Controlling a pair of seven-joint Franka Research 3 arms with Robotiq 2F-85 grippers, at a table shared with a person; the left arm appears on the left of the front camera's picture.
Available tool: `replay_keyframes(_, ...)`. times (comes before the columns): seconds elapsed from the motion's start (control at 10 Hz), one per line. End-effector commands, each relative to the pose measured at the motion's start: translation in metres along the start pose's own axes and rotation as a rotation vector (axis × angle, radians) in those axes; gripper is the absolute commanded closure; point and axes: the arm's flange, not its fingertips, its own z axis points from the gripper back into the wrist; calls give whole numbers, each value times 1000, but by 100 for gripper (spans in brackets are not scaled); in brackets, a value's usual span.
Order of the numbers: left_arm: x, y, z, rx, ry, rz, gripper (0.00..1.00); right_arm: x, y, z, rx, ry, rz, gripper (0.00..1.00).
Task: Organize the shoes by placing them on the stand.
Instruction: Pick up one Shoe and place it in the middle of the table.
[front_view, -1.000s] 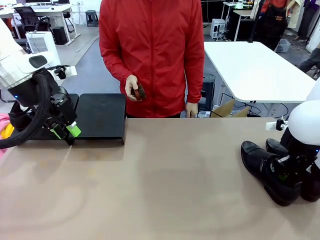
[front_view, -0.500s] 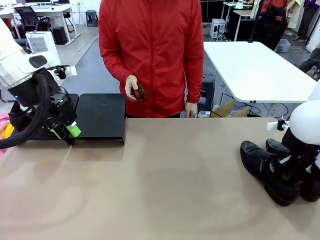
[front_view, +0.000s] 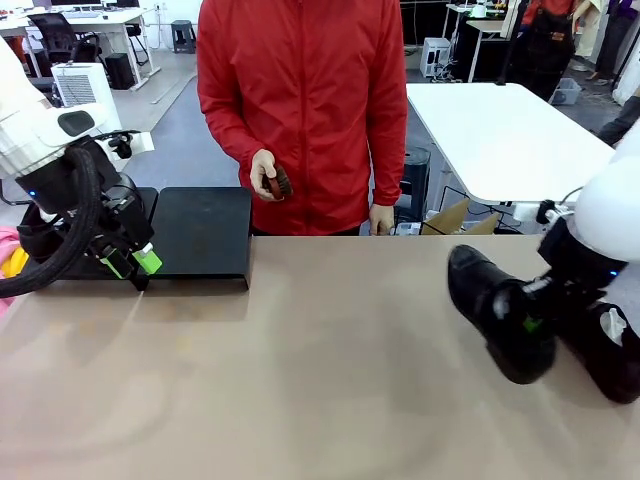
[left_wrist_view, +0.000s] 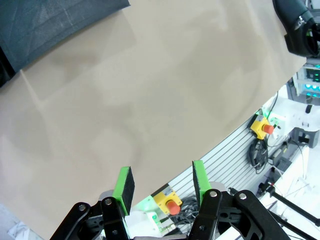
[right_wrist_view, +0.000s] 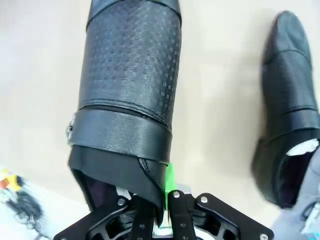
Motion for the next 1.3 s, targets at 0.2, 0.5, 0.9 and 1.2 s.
replay_keyframes(0.2,-3,0,0,-16,-8,-8,38,-4,123,-36,-41,16,-95,100)
replay_keyframes(0.5,-3,0,0,-16,-8,-8,38,-3,160,-41,-17,45,-157,100)
replay_keyframes(0.9,-3,0,0,-16,-8,-8,38,-20,163,-58,-53,27,-197,100)
replay_keyframes(1.2,-3,0,0,-16,-8,-8,38,1,196,-66,-11,-38,-187,100)
